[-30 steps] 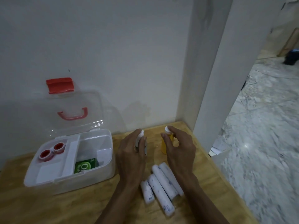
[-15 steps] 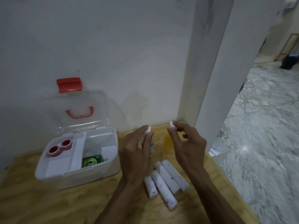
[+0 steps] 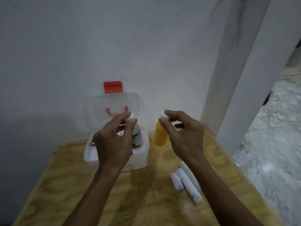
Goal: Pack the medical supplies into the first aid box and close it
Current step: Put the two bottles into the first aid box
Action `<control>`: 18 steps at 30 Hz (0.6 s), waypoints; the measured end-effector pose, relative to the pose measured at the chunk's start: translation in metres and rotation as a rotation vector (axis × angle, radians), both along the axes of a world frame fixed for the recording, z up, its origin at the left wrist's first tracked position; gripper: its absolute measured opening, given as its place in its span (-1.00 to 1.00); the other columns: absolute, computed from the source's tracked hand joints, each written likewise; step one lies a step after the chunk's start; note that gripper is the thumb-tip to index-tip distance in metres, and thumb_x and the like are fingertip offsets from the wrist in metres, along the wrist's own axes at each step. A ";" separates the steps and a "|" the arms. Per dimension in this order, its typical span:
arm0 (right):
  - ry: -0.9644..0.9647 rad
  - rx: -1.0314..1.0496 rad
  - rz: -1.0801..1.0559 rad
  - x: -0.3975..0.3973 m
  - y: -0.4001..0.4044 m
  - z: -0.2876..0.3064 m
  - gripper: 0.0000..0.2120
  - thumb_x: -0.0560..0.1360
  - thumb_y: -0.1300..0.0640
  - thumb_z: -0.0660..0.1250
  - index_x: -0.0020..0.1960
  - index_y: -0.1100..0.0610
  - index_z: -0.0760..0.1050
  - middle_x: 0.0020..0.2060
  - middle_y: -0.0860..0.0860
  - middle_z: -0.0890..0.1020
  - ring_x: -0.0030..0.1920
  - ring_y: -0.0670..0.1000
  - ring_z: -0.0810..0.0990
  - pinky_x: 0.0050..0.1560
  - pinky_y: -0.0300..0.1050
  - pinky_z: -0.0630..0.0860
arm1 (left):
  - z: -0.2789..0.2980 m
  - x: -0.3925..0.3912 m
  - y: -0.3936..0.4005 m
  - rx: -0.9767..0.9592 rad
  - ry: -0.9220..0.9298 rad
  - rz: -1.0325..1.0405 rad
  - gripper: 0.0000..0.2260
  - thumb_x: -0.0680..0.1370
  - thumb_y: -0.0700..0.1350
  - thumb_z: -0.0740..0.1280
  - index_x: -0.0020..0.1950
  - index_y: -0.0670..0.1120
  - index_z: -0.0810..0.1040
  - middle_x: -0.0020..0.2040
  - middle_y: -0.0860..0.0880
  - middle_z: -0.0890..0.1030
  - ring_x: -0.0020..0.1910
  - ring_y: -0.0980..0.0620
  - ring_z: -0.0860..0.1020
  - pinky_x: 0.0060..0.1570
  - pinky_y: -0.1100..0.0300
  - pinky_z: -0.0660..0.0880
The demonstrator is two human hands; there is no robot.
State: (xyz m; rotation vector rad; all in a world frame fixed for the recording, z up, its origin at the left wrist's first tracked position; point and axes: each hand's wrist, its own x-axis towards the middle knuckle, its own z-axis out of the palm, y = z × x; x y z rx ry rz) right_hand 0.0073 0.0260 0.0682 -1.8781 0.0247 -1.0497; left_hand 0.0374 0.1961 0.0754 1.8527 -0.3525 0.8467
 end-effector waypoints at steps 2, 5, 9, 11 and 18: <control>0.013 -0.008 0.036 0.012 0.014 0.000 -0.82 0.45 0.06 0.50 0.05 0.00 0.67 -0.14 -0.14 0.70 -0.11 -0.13 0.66 -0.14 -0.07 0.59 | 0.002 0.012 0.014 0.005 0.006 0.027 -0.77 0.48 -0.08 0.47 0.12 -0.07 0.68 0.01 0.14 0.64 -0.13 0.21 0.65 -0.14 0.39 0.57; 0.042 -0.018 0.066 0.028 0.029 -0.003 -0.82 0.45 0.05 0.50 0.05 0.00 0.67 -0.14 -0.12 0.70 -0.11 -0.14 0.65 -0.13 -0.06 0.59 | 0.000 0.029 0.025 0.033 0.013 0.040 -0.76 0.48 -0.10 0.46 0.13 -0.08 0.67 0.02 0.17 0.60 -0.13 0.18 0.65 -0.14 0.41 0.56; 0.060 -0.052 0.065 0.046 0.038 -0.012 -0.82 0.45 0.03 0.50 0.05 -0.01 0.67 -0.13 -0.11 0.71 -0.10 -0.15 0.64 -0.10 -0.10 0.57 | -0.009 0.047 0.029 0.066 0.032 0.039 -0.76 0.49 -0.09 0.46 0.14 -0.07 0.67 0.03 0.13 0.63 -0.13 0.14 0.66 -0.14 0.28 0.61; 0.059 -0.090 0.051 0.052 0.038 -0.017 -0.81 0.46 0.03 0.50 0.06 -0.01 0.67 -0.11 -0.11 0.71 -0.09 -0.15 0.64 -0.09 -0.12 0.58 | -0.015 0.055 0.027 0.062 0.051 0.034 -0.76 0.49 -0.08 0.46 0.13 -0.08 0.67 0.05 0.04 0.68 -0.13 0.12 0.67 -0.13 0.16 0.64; 0.010 -0.195 0.013 0.062 0.039 -0.034 -0.81 0.44 0.08 0.52 0.04 0.07 0.69 -0.11 -0.07 0.72 -0.11 -0.11 0.64 -0.14 -0.14 0.58 | -0.030 0.070 0.017 0.085 0.095 -0.020 -0.77 0.49 -0.09 0.46 0.13 -0.09 0.67 0.03 -0.04 0.70 -0.11 0.08 0.67 -0.11 0.12 0.64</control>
